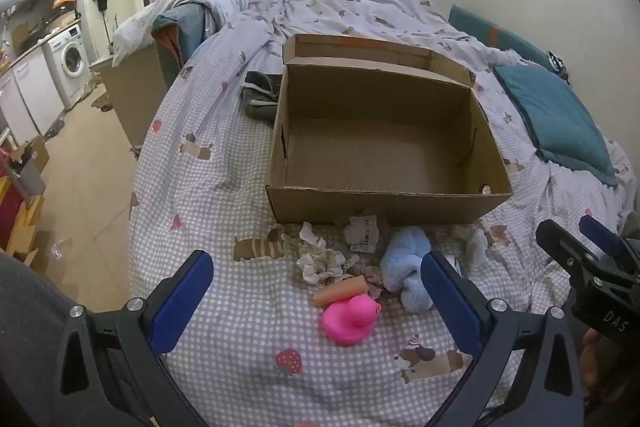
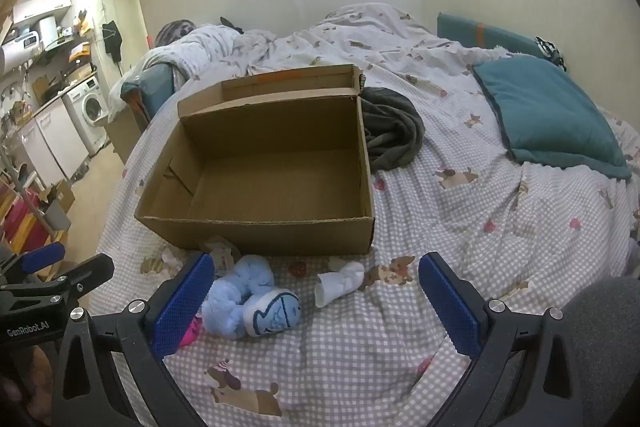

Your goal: Organize soft objects

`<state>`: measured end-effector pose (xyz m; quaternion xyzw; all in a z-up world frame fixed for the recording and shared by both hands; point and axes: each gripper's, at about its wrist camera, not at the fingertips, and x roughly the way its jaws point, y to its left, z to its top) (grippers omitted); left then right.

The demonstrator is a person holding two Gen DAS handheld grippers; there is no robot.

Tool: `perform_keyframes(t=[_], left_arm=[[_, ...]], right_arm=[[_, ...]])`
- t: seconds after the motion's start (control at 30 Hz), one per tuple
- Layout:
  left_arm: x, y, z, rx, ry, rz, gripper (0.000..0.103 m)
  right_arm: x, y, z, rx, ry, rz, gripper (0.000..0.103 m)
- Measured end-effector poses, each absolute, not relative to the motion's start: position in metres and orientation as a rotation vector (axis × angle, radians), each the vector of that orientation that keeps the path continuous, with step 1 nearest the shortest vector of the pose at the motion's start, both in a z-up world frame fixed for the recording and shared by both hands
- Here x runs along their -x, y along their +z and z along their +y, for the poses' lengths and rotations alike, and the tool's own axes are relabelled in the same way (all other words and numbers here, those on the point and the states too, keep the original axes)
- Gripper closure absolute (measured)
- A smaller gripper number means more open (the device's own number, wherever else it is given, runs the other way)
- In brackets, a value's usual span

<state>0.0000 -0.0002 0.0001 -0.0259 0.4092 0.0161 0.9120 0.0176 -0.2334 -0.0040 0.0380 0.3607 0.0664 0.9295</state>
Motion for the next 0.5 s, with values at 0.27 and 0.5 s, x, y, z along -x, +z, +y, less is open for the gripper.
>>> perform_keyframes(t=[0.27, 0.5], left_arm=[[-0.0005, -0.0001, 0.0002, 0.062, 0.030, 0.847, 0.000], [-0.0008, -0.0002, 0.0005, 0.063, 0.031, 0.848, 0.000]], right_arm=[[-0.0179, -0.0039, -0.2337, -0.082, 0.139, 0.741, 0.000], [-0.0182, -0.0042, -0.2331, -0.082, 0.137, 0.744, 0.000]])
